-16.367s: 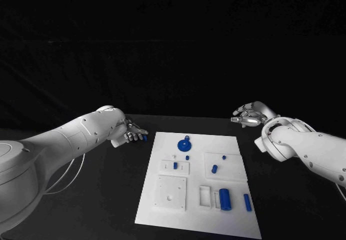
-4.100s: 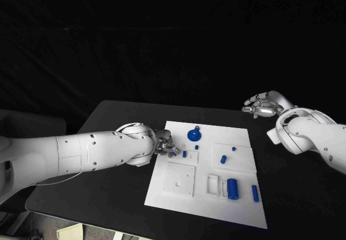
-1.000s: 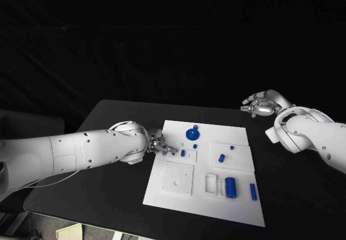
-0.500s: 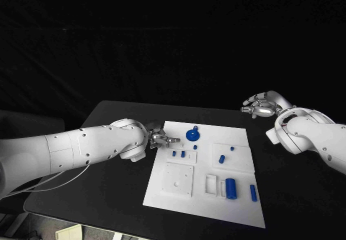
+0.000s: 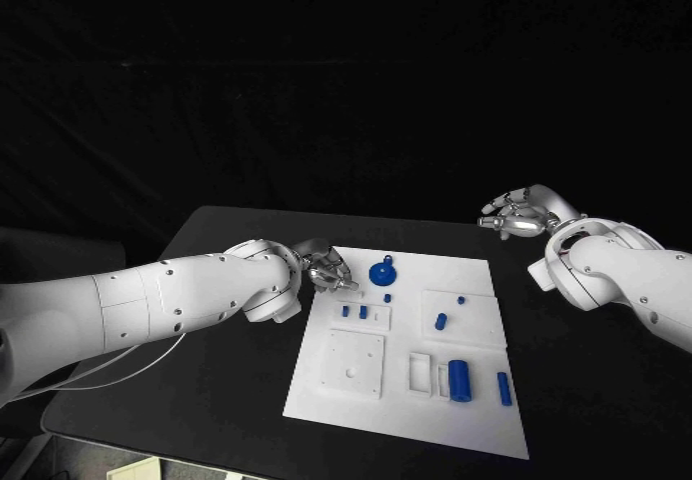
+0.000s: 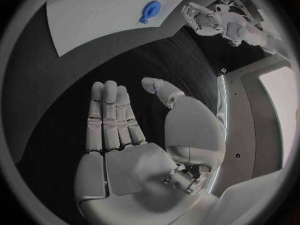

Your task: Assemble the parts on the task board

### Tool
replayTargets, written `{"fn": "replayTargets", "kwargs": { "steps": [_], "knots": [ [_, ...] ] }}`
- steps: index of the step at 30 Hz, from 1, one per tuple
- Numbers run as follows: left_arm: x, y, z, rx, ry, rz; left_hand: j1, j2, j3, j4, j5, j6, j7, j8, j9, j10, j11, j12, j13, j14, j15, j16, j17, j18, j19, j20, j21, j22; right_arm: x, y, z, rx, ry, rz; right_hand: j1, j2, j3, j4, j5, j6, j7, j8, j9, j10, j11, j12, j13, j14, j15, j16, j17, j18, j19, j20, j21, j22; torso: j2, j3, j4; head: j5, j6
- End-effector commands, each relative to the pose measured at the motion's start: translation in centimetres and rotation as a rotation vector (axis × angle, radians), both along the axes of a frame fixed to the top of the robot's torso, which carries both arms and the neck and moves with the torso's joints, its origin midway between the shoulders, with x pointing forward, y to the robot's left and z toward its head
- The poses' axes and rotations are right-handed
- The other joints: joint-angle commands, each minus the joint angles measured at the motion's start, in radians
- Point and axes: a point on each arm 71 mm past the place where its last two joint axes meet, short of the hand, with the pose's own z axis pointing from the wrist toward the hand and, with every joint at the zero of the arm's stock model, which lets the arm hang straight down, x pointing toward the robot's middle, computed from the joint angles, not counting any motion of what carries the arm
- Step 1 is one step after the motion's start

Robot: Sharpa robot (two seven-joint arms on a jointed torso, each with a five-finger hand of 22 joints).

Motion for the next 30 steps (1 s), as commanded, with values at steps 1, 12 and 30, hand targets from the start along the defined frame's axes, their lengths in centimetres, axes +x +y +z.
{"fn": "replayTargets", "kwargs": {
  "steps": [1, 12, 30],
  "knots": [
    [0.1, -1.9, 1.8, -0.063, -0.241, -0.153, 0.041, 0.000, 0.030, -0.106, 0.005, -0.004, 0.015, -0.011, -0.064, -0.023, 0.019, -0.073, -0.042, -0.012, 0.024, -0.029, -0.014, -0.017, -0.015, -0.114, -0.022, -0.010, 0.0, 0.2, 0.0, -0.003, -0.002, 0.018, 0.002, 0.011, -0.001, -0.006, 0.006, -0.002, 0.007, -0.001, -0.001, -0.007, 0.000, 0.005, -0.001, -0.005, -0.001, -0.005, -0.001, 0.007, -0.002, 0.004, -0.003, 0.024, 0.000, -0.0005, -0.0006, -0.011, 0.006],
    [-0.2, -6.2, 2.3, 0.071, -0.429, -0.411, 0.062, 0.004, 0.142, -0.292, -0.013, -0.007, 0.044, -0.062, -0.197, -0.097, 0.108, -0.466, -0.273, -0.016, 0.093, -0.043, -0.016, 0.017, -0.019, -0.049, -0.027, -0.005, 0.1, 0.3, 0.0, -0.002, -0.003, 0.021, 0.002, 0.011, 0.000, -0.006, 0.006, -0.002, 0.007, -0.001, -0.001, -0.007, 0.000, 0.005, -0.002, -0.005, -0.001, -0.004, -0.002, 0.007, -0.002, 0.004, -0.003, 0.024, 0.001, -0.0002, -0.0009, -0.035, 0.020],
    [1.0, -9.1, -0.2, 0.293, -0.415, -0.558, 0.053, -0.013, 0.129, -0.290, 0.003, 0.014, 0.044, -0.064, -0.277, -0.029, 0.116, -0.621, -0.366, 0.015, 0.098, -0.028, -0.005, 0.036, 0.012, -0.042, -0.013, 0.005, 0.1, 1.1, 0.0, 0.002, -0.003, 0.035, 0.002, 0.013, 0.000, -0.006, 0.006, -0.002, 0.007, -0.001, -0.001, -0.007, 0.000, 0.006, -0.002, -0.005, -0.001, -0.004, -0.001, 0.007, -0.002, 0.004, -0.003, 0.024, 0.001, 0.0005, 0.0004, -0.045, 0.023]
  ]
}}
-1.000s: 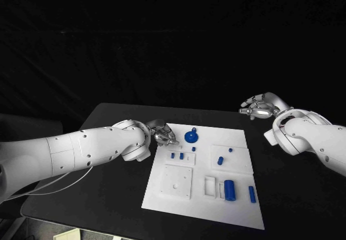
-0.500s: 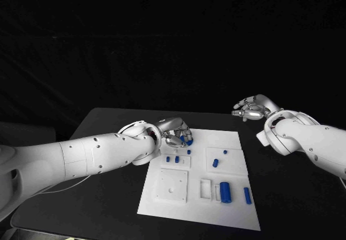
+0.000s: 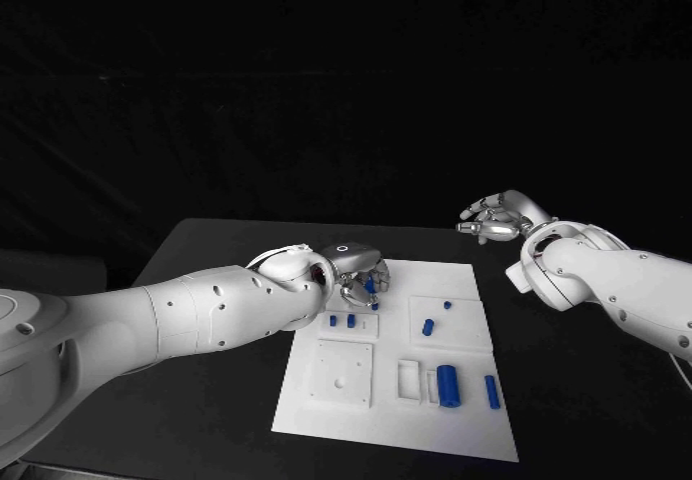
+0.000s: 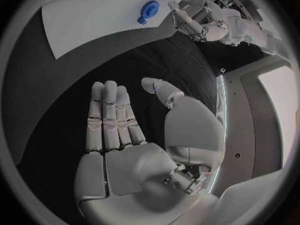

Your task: Assemble the parts on the task board

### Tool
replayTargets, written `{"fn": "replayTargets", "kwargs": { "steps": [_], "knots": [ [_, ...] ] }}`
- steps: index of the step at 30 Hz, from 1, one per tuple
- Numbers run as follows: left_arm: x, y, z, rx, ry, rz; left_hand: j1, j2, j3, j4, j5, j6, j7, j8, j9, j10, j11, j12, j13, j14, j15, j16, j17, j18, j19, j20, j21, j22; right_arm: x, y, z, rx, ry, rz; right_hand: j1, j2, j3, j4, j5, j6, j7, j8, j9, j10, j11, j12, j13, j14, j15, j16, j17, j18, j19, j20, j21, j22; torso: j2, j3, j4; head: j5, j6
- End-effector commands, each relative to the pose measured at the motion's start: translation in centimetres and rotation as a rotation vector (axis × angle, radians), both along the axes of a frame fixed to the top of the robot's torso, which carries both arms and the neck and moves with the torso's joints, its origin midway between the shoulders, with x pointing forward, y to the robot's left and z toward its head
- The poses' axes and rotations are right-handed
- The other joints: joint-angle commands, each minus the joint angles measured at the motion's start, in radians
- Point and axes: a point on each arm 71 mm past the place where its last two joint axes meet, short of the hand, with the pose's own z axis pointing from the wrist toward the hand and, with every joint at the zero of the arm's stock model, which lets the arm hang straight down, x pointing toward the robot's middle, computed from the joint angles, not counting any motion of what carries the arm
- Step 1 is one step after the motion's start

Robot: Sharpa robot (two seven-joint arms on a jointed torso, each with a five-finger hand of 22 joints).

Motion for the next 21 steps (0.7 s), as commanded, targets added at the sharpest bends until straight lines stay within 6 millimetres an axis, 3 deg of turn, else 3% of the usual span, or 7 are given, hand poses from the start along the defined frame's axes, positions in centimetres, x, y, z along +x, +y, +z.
{"fn": "replayTargets", "kwargs": {
  "steps": [1, 11, 21],
  "knots": [
    [0.0, -0.3, -0.9, 0.082, 0.012, -0.040, -0.010, -0.005, -0.009, 0.003, -0.011, 0.000, 0.003, -0.003, -0.006, 0.011, 0.001, -0.013, -0.005, 0.011, -0.001, 0.006, 0.003, 0.012, 0.008, -0.045, 0.008, 0.002, 0.0, 0.3, 0.0, -0.002, -0.001, 0.022, -0.002, 0.009, 0.000, -0.006, 0.006, -0.001, 0.009, -0.001, -0.001, -0.007, 0.000, 0.006, -0.001, -0.005, -0.001, -0.004, -0.002, 0.007, -0.002, 0.004, -0.003, 0.024, -0.001, -0.0001, 0.0011, 0.000, -0.002],
    [0.0, -0.4, -2.2, 0.092, 0.021, -0.029, -0.036, -0.027, -0.018, 0.017, -0.025, -0.021, 0.009, -0.012, -0.030, 0.009, 0.006, -0.049, -0.023, 0.024, 0.002, 0.020, 0.009, 0.020, 0.024, -0.043, 0.015, 0.005, 0.0, 0.4, 0.0, -0.001, -0.001, 0.024, -0.002, 0.010, 0.000, -0.006, 0.006, 0.000, 0.008, -0.001, -0.001, -0.007, 0.000, 0.006, -0.002, -0.005, -0.001, -0.004, -0.002, 0.007, -0.001, 0.004, -0.003, 0.024, -0.001, -0.0019, 0.0010, -0.003, -0.008],
    [0.1, -0.6, -2.7, 0.084, 0.011, -0.022, -0.035, -0.029, -0.013, 0.023, -0.023, -0.038, 0.008, -0.018, -0.045, 0.003, 0.010, -0.074, -0.034, 0.028, 0.006, 0.027, 0.013, 0.027, 0.032, -0.040, 0.019, 0.007, 0.0, 0.5, 0.0, -0.001, 0.000, 0.025, -0.002, 0.010, 0.000, -0.006, 0.006, 0.000, 0.008, -0.001, -0.001, -0.007, 0.000, 0.006, -0.002, -0.005, -0.001, -0.004, -0.002, 0.007, -0.001, 0.004, -0.003, 0.024, -0.001, -0.0022, 0.0015, -0.006, -0.012]
  ]
}}
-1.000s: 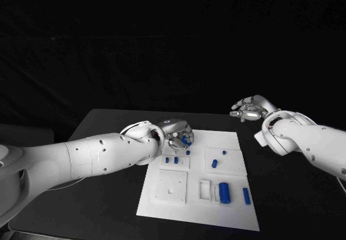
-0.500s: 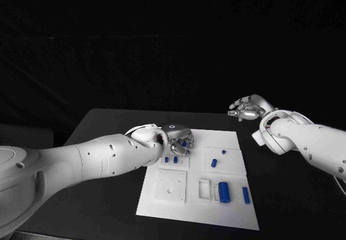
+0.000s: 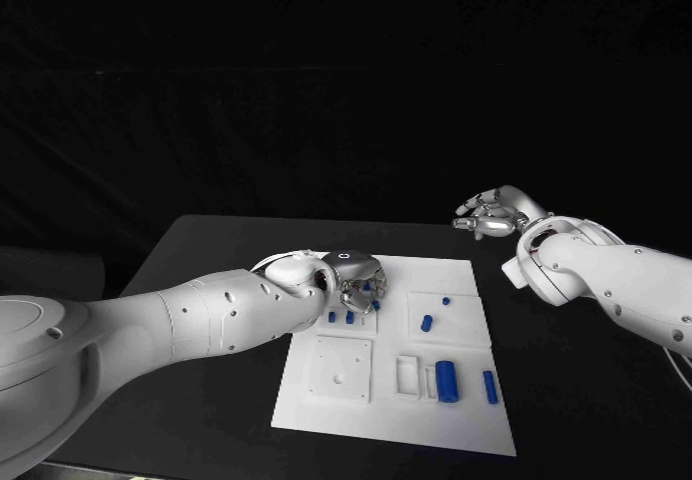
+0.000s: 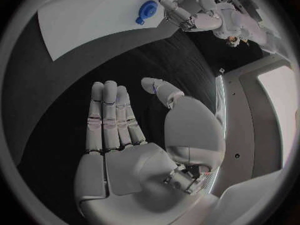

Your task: Assemble the parts on the task board

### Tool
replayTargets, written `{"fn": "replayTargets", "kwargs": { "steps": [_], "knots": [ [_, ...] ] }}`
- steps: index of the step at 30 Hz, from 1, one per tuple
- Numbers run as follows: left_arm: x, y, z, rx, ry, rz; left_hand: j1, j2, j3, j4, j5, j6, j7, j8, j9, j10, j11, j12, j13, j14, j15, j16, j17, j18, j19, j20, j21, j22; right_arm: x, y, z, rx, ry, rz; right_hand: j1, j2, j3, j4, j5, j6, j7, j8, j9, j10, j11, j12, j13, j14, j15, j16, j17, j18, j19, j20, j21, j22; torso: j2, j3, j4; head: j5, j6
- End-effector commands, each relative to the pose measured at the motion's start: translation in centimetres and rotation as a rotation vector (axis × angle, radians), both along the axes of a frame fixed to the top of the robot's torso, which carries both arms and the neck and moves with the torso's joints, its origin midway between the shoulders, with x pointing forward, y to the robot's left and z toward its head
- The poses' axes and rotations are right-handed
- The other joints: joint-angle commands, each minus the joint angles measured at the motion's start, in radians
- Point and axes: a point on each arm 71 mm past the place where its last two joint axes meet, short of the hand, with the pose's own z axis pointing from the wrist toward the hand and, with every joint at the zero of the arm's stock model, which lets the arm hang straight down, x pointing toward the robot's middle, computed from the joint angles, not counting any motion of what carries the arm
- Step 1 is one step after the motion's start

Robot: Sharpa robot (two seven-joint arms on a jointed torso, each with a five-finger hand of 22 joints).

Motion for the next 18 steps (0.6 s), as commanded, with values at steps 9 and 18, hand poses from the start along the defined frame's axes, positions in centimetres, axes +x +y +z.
{"fn": "replayTargets", "kwargs": {
  "steps": [9, 18],
  "knots": [
    [-0.08, -0.09, -0.25, 0.001, -0.012, -0.010, -0.001, 0.012, 0.002, 0.009, 0.003, -0.003, 0.002, 0.001, -0.008, 0.015, 0.004, -0.008, -0.001, 0.015, -0.002, 0.014, 0.006, 0.017, 0.012, -0.033, 0.009, 0.004, 0.00, 0.27, -0.01, -0.003, 0.000, 0.020, -0.002, 0.010, 0.000, -0.006, 0.006, 0.000, 0.009, -0.001, -0.001, -0.007, 0.000, 0.007, -0.002, -0.005, -0.001, -0.004, -0.002, 0.007, -0.001, 0.004, -0.003, 0.024, -0.001, 0.0003, 0.0008, 0.000, -0.003],
    [-0.07, -0.19, -0.31, 0.004, -0.002, -0.007, 0.001, 0.023, 0.003, 0.008, 0.005, 0.009, 0.004, 0.011, -0.012, 0.023, 0.002, -0.015, -0.003, 0.021, -0.003, 0.025, 0.010, 0.020, 0.018, -0.035, 0.016, 0.007, 0.03, 0.28, -0.02, -0.003, 0.001, 0.020, -0.002, 0.010, 0.000, -0.006, 0.006, 0.000, 0.009, -0.001, -0.001, -0.007, 0.000, 0.007, -0.002, -0.005, -0.001, -0.004, -0.002, 0.007, -0.001, 0.004, -0.003, 0.024, -0.001, 0.0010, 0.0008, 0.001, -0.003]
  ]
}}
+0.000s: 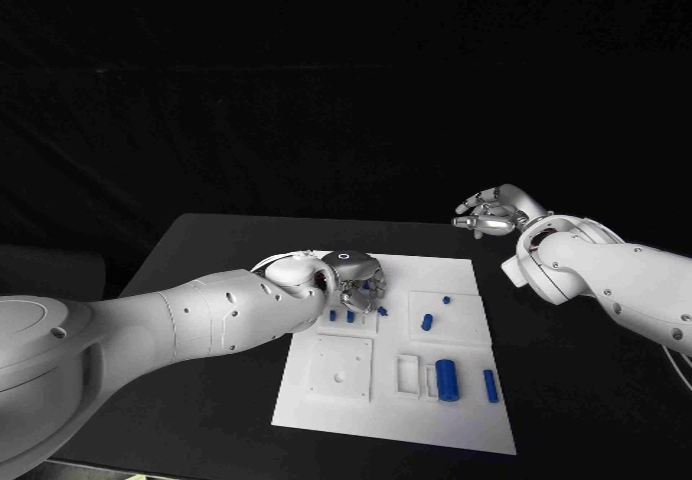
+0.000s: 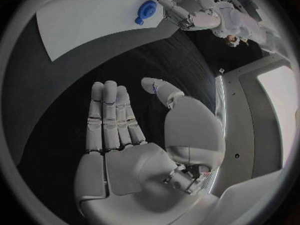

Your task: Assemble the parts on the task board

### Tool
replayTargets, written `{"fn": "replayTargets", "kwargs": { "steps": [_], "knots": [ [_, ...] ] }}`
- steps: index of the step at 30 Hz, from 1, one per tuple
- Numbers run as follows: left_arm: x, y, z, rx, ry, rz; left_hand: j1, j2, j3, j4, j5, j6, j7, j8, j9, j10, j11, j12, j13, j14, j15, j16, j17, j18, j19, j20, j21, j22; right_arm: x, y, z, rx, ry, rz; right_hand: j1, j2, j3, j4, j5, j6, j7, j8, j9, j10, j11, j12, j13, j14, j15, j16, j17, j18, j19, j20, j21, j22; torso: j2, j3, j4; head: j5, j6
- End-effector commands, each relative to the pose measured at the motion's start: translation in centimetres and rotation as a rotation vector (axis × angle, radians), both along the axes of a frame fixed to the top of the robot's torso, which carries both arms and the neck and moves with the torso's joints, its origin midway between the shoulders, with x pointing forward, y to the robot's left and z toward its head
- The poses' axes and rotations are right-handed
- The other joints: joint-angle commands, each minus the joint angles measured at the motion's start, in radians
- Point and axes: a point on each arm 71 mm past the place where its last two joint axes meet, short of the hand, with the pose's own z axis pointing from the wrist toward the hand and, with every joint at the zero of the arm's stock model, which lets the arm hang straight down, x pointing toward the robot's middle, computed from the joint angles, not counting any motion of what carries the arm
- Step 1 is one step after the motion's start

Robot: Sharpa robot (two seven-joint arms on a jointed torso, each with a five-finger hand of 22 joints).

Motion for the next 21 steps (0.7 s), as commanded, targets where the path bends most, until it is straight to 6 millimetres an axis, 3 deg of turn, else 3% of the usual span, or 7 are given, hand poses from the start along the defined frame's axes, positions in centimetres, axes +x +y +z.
{"fn": "replayTargets", "kwargs": {
  "steps": [1, 18, 21],
  "knots": [
    [-0.2, -0.4, -0.1, -0.001, 0.002, -0.012, -0.004, 0.011, 0.002, 0.004, 0.004, 0.004, 0.000, 0.005, -0.002, 0.009, 0.001, -0.005, -0.001, 0.007, 0.000, 0.005, 0.002, 0.019, 0.008, -0.031, 0.004, 0.002, 0.0, 0.2, 0.0, -0.003, 0.000, 0.018, -0.002, 0.010, 0.000, -0.006, 0.006, 0.000, 0.009, -0.001, -0.001, -0.007, 0.000, 0.007, -0.001, -0.005, -0.001, -0.004, -0.002, 0.007, -0.001, 0.004, -0.003, 0.024, 0.000, 0.0011, 0.0001, 0.000, 0.001],
    [-0.5, 0.6, 0.4, -0.082, 0.012, 0.008, -0.013, 0.016, 0.000, 0.010, 0.010, 0.000, 0.004, 0.006, -0.010, 0.022, -0.003, -0.007, -0.002, 0.013, -0.003, 0.014, 0.004, 0.022, 0.015, -0.034, 0.009, 0.004, -0.2, 0.5, 0.1, -0.004, -0.004, 0.068, 0.010, 0.014, 0.004, -0.016, 0.003, 0.000, 0.008, 0.000, -0.001, -0.008, -0.001, 0.009, -0.003, -0.005, -0.002, -0.004, -0.002, 0.007, -0.002, 0.003, -0.002, 0.024, -0.001, 0.0015, -0.0009, -0.006, 0.003],
    [-0.5, 1.1, 0.6, -0.113, 0.025, 0.027, -0.012, 0.018, 0.001, 0.011, 0.012, 0.000, 0.004, 0.006, -0.011, 0.024, -0.003, -0.008, -0.002, 0.014, -0.004, 0.014, 0.005, 0.022, 0.016, -0.034, 0.009, 0.004, -0.5, 0.8, 0.2, -0.010, -0.014, 0.112, 0.051, 0.036, 0.009, -0.058, -0.078, 0.001, 0.008, 0.002, 0.000, -0.013, 0.000, 0.009, -0.009, -0.010, 0.000, -0.006, -0.002, 0.005, -0.008, 0.004, -0.003, 0.024, -0.001, 0.0012, -0.0002, -0.008, 0.006]
  ]
}}
